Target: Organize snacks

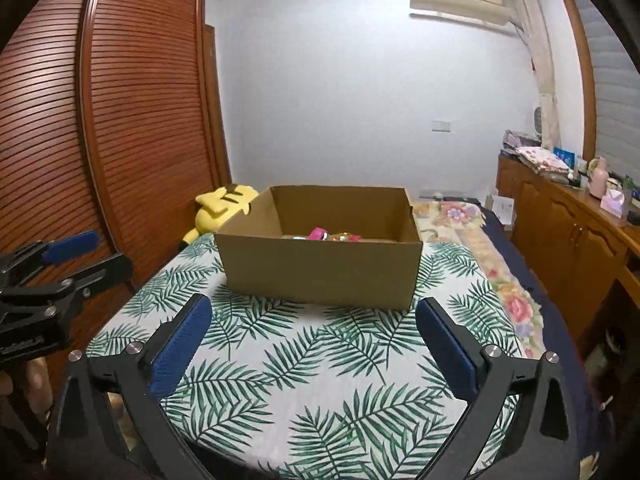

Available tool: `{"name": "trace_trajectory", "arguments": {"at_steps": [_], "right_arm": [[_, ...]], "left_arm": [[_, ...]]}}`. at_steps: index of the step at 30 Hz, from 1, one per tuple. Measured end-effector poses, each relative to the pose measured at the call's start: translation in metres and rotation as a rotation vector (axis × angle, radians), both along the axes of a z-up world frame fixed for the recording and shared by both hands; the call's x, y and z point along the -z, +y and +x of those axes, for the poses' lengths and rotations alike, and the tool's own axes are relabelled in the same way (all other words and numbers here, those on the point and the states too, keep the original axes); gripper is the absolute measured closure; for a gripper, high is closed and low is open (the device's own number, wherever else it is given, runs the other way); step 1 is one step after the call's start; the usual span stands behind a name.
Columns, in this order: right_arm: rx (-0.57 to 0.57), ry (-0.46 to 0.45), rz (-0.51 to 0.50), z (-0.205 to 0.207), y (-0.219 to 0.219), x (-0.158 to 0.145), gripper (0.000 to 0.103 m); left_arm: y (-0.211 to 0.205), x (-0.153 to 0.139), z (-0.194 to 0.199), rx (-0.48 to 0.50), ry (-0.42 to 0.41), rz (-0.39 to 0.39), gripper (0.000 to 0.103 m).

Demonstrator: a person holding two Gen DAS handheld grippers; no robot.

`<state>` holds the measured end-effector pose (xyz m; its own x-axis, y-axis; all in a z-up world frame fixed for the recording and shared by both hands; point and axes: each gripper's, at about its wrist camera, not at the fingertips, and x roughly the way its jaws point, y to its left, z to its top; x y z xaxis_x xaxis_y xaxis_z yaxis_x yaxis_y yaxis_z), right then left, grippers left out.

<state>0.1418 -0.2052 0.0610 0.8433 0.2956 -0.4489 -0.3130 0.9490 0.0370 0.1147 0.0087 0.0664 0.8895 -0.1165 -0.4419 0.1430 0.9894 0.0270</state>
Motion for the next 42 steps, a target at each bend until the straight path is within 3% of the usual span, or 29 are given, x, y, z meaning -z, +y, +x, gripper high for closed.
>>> {"name": "trace_trajectory", "arguments": {"at_steps": [9, 20, 42], "right_arm": [[0.049, -0.001, -0.012, -0.013, -0.011, 0.013, 0.000], [0.085, -0.014, -0.003, -0.025, -0.016, 0.021, 0.000], [0.122, -0.020, -0.013, -0.030, -0.021, 0.025, 0.000]], "left_arm": [[-0.011, 0.019, -0.009, -0.045, -0.006, 0.021, 0.005], [-0.010, 0.036, -0.018, -0.069, -0.001, -0.007, 0.005], [-0.007, 0.040, -0.020, -0.076, 0.005, -0.009, 0.005]]}}
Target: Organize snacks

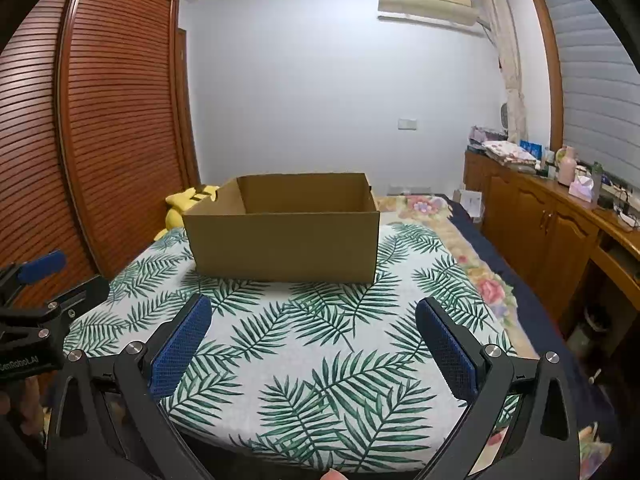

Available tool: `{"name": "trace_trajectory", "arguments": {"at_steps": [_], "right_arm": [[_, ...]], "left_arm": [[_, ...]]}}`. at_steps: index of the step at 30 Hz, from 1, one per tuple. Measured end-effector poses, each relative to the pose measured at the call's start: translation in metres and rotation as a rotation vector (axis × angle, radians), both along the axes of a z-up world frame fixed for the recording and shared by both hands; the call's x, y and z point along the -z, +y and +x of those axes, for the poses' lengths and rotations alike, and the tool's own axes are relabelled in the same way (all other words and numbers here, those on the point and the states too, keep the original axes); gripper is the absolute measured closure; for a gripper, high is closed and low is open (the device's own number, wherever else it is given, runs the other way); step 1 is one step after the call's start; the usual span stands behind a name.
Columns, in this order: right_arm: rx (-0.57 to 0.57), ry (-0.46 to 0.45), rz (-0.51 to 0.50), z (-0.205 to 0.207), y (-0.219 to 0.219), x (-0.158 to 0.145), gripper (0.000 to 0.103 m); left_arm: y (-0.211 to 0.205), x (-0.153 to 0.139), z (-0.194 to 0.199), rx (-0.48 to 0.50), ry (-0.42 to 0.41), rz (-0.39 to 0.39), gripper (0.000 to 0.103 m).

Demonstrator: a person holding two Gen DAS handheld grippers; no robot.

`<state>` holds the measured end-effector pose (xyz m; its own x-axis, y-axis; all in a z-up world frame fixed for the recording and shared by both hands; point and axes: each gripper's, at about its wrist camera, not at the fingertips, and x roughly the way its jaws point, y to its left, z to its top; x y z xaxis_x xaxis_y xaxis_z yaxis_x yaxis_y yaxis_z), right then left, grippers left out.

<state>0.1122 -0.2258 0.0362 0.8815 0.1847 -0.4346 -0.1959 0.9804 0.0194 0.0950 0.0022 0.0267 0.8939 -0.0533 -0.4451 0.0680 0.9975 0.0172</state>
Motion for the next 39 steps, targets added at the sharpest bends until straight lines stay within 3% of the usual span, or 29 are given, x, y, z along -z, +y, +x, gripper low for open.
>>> {"name": "trace_trajectory", "arguments": {"at_steps": [39], "right_arm": [[0.012, -0.010, 0.005, -0.0062, -0.0006, -0.0027, 0.000]], "left_arm": [[0.0075, 0.0002, -0.0053, -0.007, -0.012, -0.001, 0.005]]}}
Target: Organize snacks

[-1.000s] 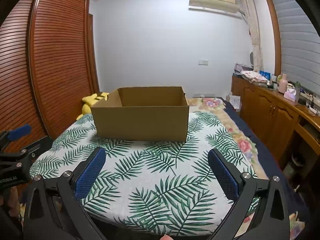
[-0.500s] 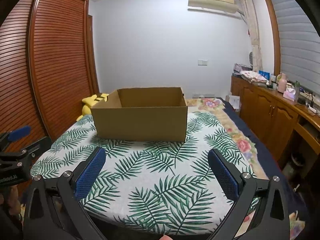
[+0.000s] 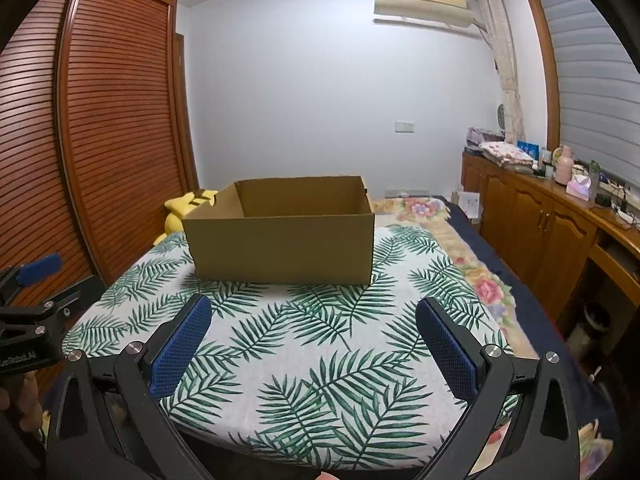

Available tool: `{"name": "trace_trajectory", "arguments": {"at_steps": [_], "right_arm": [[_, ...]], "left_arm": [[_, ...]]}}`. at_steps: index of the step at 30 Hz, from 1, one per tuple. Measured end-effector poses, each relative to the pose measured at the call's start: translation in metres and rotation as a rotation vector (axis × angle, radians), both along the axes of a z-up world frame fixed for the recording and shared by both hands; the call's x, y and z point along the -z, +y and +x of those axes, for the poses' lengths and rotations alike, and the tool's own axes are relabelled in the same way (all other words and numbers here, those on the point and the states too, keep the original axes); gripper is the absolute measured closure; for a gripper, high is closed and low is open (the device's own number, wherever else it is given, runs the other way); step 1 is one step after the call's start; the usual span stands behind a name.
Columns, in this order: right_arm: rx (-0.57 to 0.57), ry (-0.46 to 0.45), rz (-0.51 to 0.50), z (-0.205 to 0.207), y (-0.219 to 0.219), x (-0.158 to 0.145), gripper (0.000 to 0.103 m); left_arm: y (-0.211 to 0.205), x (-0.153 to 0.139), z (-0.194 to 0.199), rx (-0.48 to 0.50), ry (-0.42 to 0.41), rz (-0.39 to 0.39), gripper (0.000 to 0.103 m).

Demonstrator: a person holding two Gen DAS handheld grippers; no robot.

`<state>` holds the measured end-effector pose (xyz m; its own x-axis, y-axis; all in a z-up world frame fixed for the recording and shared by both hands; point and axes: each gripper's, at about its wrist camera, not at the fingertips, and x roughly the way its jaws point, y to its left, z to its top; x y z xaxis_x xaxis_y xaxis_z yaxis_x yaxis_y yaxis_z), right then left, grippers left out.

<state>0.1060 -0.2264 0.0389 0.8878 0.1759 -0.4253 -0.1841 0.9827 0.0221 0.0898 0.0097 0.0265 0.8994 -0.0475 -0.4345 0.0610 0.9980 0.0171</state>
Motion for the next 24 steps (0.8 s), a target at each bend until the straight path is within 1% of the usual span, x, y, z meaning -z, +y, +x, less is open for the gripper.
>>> {"name": "trace_trajectory", "arguments": {"at_steps": [24], "right_arm": [[0.004, -0.002, -0.005, -0.0025, 0.0003, 0.0020, 0.000]], "left_arm": [[-0.0017, -0.0019, -0.0025, -0.005, -0.005, 0.000, 0.005]]}}
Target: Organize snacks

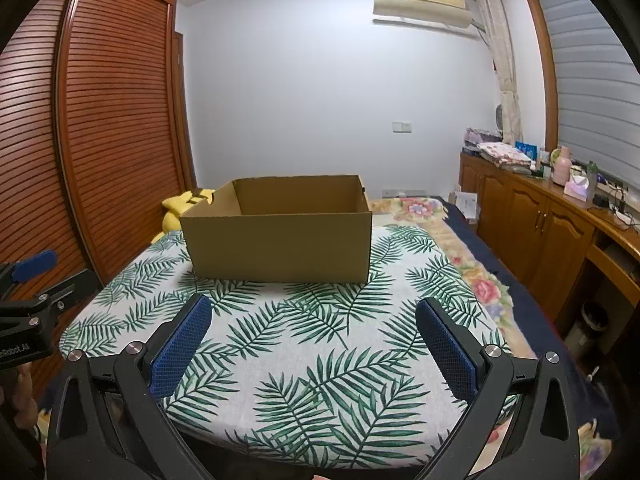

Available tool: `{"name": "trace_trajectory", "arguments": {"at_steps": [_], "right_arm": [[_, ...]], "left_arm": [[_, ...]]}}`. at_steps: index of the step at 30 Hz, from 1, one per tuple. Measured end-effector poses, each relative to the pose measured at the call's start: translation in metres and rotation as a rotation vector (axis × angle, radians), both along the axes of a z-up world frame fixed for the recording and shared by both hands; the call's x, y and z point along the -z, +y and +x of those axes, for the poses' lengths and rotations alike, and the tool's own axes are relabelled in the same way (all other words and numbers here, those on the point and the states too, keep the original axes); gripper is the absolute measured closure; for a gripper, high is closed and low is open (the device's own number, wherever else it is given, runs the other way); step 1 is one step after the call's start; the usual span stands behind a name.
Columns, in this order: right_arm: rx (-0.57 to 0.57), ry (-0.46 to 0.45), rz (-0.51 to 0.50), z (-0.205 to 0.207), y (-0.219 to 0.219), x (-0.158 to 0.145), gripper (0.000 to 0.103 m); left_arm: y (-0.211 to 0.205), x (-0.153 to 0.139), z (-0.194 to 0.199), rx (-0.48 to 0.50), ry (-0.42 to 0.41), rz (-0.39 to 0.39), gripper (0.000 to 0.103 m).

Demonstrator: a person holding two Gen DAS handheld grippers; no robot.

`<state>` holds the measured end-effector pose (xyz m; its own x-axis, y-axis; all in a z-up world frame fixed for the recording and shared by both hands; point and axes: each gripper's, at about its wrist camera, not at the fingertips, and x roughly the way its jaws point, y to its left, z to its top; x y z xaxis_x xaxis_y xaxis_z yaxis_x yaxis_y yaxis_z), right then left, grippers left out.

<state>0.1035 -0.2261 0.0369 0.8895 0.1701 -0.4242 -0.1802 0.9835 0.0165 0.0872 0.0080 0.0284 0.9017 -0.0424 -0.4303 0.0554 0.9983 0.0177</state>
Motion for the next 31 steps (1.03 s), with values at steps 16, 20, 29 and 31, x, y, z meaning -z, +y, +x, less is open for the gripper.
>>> {"name": "trace_trajectory", "arguments": {"at_steps": [16, 20, 29, 31], "right_arm": [[0.001, -0.001, 0.000, -0.0001, 0.0004, 0.0001, 0.000], [0.001, -0.001, 0.002, -0.0002, -0.0003, 0.0001, 0.000], [0.003, -0.003, -0.001, 0.0000, -0.0003, -0.0003, 0.000], [0.002, -0.003, -0.001, 0.0000, -0.0004, -0.0003, 0.000]], "left_arm": [[0.0003, 0.0003, 0.0001, 0.001, 0.000, -0.001, 0.005], [0.0003, 0.0003, 0.0000, 0.000, 0.000, -0.001, 0.005], [0.0020, 0.0014, 0.0004, 0.000, 0.004, -0.002, 0.005], [0.0027, 0.0012, 0.0004, 0.000, 0.004, -0.003, 0.005]]}}
